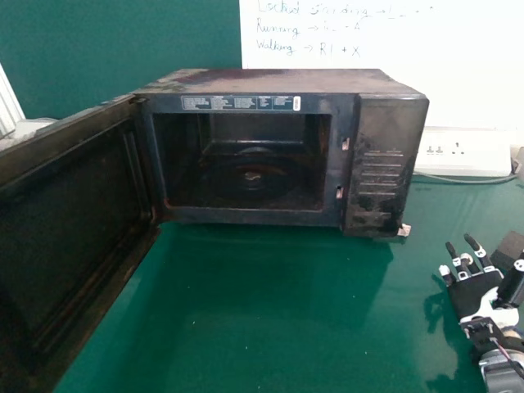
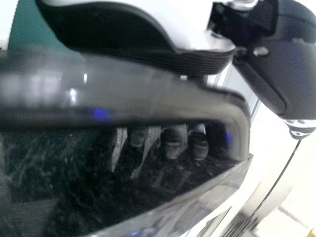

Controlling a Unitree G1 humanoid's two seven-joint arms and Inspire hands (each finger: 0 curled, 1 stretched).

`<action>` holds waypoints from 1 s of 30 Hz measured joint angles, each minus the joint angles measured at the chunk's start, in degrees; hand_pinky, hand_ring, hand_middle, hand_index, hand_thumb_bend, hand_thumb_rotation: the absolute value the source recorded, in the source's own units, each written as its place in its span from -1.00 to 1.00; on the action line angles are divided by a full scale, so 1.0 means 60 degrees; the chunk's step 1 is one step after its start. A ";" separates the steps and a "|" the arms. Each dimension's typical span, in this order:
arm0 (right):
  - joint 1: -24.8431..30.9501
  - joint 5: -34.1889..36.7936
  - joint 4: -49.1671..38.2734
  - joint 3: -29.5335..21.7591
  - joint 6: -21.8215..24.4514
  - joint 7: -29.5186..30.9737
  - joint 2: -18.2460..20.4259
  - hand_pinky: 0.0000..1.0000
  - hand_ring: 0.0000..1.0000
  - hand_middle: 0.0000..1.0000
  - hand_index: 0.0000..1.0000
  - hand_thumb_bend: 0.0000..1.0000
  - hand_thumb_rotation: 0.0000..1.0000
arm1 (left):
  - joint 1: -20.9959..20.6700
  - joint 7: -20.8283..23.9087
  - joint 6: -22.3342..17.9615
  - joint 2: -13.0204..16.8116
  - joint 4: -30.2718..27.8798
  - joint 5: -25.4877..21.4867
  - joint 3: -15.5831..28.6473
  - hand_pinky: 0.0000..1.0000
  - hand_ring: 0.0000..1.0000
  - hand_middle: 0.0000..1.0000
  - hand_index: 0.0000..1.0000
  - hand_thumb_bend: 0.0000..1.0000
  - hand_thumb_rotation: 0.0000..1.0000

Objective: Open the door of oven

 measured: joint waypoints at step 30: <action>0.0066 0.0060 0.0418 -0.0117 -0.0223 0.0150 -0.0242 0.64 1.00 1.00 1.00 1.00 0.97 | -0.2090 0.0057 -0.1799 0.1042 0.0007 -0.1466 0.0258 -0.92 -0.85 -0.70 0.03 1.00 0.83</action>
